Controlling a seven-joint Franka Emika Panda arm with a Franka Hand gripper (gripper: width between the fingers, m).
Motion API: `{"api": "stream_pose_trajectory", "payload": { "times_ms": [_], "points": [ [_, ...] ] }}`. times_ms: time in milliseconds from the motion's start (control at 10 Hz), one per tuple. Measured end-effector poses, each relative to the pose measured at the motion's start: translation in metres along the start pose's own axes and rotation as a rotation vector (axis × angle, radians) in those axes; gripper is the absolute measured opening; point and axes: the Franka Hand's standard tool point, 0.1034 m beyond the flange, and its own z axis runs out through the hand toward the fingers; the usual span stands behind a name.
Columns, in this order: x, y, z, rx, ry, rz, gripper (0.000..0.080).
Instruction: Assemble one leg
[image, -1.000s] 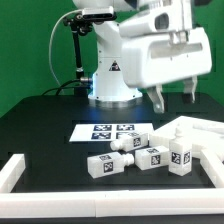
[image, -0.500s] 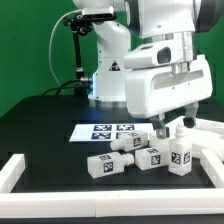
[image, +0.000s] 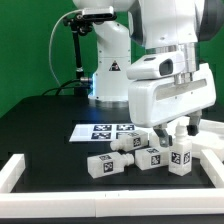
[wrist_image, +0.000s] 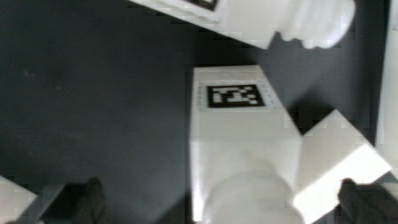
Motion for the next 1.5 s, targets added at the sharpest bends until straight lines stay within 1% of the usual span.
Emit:
{"api": "stream_pose_trajectory", "payload": {
  "times_ms": [400, 500, 600, 800, 1200, 1300, 1400, 1500],
  "points": [
    [-0.003, 0.001, 0.002, 0.002, -0.003, 0.006, 0.065],
    [-0.003, 0.001, 0.002, 0.002, -0.003, 0.006, 0.0623],
    [-0.003, 0.001, 0.002, 0.002, -0.003, 0.006, 0.0623],
    [-0.003, 0.001, 0.002, 0.002, -0.003, 0.006, 0.0272],
    [-0.004, 0.003, 0.001, 0.0, -0.003, 0.012, 0.0274],
    [-0.008, 0.008, -0.002, -0.003, -0.008, 0.022, 0.0274],
    [-0.015, 0.021, -0.019, 0.0, -0.028, 0.036, 0.0274],
    [-0.021, 0.035, -0.044, -0.002, -0.036, 0.014, 0.0274]
  ]
}}
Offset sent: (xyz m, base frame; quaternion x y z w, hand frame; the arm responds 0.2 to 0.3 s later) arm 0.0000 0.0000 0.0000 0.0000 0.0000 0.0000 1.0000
